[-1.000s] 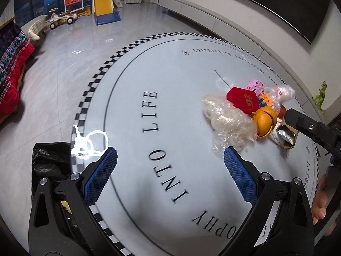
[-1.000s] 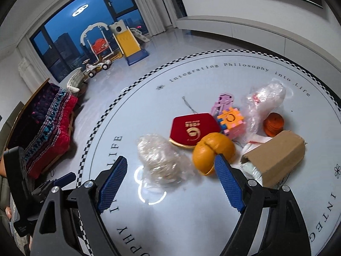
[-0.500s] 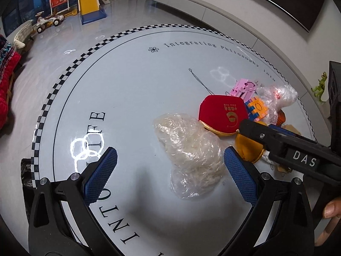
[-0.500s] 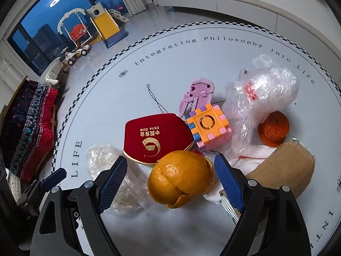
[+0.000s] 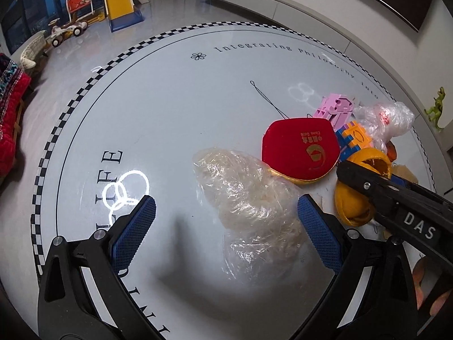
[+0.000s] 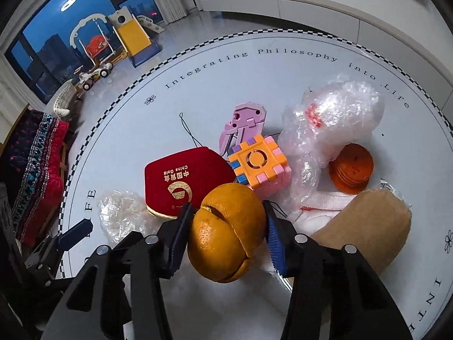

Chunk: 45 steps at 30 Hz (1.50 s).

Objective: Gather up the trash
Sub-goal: 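Grasp the clear plastic bag with the left gripper while the right gripper grasps the orange, then carry the plastic bag and orange to the trash bag and release both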

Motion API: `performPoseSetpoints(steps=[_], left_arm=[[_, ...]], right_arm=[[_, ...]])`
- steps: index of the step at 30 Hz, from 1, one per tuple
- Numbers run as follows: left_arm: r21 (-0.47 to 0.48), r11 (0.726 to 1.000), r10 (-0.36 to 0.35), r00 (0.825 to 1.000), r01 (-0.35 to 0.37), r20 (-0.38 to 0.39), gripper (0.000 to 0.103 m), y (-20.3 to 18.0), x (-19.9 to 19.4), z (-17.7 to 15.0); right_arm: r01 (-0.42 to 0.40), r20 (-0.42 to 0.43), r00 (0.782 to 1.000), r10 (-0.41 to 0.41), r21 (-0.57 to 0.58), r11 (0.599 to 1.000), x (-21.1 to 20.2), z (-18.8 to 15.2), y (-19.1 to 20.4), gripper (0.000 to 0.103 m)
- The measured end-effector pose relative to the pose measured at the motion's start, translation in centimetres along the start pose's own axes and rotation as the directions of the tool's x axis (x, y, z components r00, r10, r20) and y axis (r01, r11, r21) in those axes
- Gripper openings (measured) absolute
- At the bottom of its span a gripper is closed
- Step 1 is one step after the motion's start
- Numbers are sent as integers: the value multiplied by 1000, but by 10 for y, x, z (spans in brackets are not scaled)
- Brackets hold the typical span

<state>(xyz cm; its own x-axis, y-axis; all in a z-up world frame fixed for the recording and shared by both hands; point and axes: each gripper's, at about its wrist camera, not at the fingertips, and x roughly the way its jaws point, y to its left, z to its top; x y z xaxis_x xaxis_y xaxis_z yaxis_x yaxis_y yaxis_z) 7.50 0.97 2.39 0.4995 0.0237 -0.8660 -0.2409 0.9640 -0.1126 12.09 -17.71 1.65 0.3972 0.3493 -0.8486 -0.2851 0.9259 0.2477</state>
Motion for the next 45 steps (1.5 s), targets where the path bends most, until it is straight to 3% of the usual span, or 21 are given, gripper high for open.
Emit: performPoseSetpoints(steps=[8, 11, 16, 33, 45], left_arm=[[51, 998, 34, 998, -36, 48, 96, -20, 12, 6], [65, 998, -17, 999, 15, 30, 71, -24, 20, 7], [69, 997, -51, 998, 48, 42, 59, -20, 14, 1], [65, 995, -80, 989, 72, 121, 59, 23, -73, -50], [29, 1000, -11, 984, 6, 179, 59, 100, -119, -97]], right_arm=[[-1, 35, 999, 1, -5, 1000, -15, 1, -3, 51], [0, 43, 999, 0, -5, 1000, -20, 1, -3, 51], [1, 51, 999, -1, -1, 1000, -31, -4, -6, 51], [-43, 78, 996, 46, -44, 998, -77, -49, 48, 51], [-109, 68, 991, 117, -113, 988, -86, -96, 119, 51]])
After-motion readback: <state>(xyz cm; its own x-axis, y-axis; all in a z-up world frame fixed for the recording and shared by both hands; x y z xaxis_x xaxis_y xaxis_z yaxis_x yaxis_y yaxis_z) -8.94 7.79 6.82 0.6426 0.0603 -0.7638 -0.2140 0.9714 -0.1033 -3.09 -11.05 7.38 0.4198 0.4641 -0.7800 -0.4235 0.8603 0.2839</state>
